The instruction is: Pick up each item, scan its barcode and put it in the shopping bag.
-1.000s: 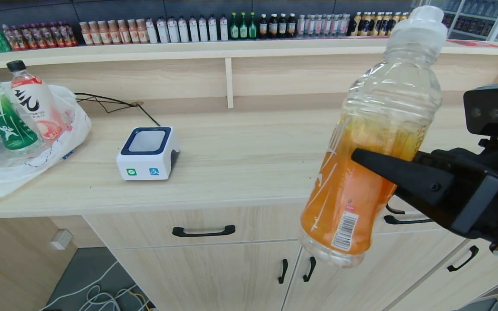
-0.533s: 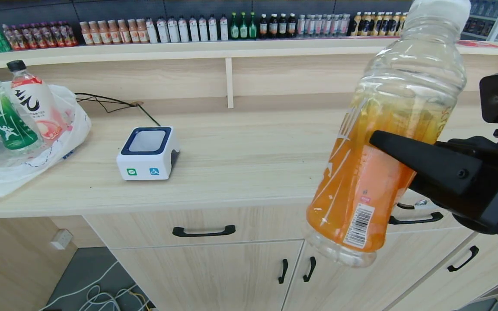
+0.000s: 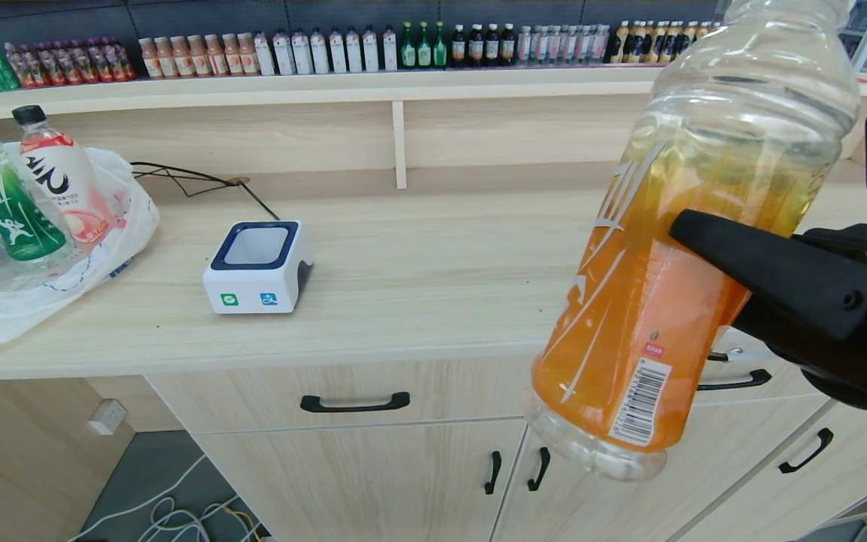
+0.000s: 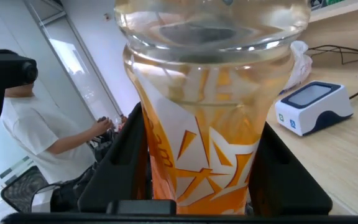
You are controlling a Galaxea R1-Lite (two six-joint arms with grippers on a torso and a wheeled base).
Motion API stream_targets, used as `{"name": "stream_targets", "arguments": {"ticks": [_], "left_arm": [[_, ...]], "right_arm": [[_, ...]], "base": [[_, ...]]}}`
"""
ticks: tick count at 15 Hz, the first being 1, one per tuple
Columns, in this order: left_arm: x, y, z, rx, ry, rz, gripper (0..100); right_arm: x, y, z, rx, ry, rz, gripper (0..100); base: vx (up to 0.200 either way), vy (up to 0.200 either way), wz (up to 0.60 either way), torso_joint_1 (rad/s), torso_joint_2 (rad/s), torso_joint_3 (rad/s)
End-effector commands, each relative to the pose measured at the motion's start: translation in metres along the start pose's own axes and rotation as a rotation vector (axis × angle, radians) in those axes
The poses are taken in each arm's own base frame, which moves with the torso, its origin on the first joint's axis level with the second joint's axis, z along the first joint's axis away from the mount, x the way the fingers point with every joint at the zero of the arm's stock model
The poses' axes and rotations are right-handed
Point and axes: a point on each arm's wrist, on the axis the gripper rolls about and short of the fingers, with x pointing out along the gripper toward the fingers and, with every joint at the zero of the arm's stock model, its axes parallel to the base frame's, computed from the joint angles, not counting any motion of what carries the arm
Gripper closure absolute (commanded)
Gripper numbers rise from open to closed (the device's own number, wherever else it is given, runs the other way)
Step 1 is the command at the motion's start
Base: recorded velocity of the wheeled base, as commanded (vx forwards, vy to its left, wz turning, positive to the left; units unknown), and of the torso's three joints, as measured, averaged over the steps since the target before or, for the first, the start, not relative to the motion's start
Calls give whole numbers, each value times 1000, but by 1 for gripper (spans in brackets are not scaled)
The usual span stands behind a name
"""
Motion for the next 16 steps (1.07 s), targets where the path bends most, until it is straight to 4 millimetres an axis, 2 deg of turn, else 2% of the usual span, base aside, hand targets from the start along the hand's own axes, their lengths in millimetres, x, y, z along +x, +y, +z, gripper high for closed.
{"name": "stream_targets", "arguments": {"ticks": [1,5,13,16], "left_arm": [[0,0,0,0,0,0,0],[0,0,0,0,0,0,0],[0,0,0,0,0,-2,0],[0,0,0,0,0,-2,0]], "right_arm": [[1,1,1,-4,-5,6,100],[5,-9,-5,6,-5,-27,100],[5,-7,-3,-19,-10,-20,100],[-1,-7,-4,-43,-5,-40,100]], "base": [[0,0,0,0,0,0],[0,0,0,0,0,0],[0,0,0,0,0,0],[0,0,0,0,0,0]]}}
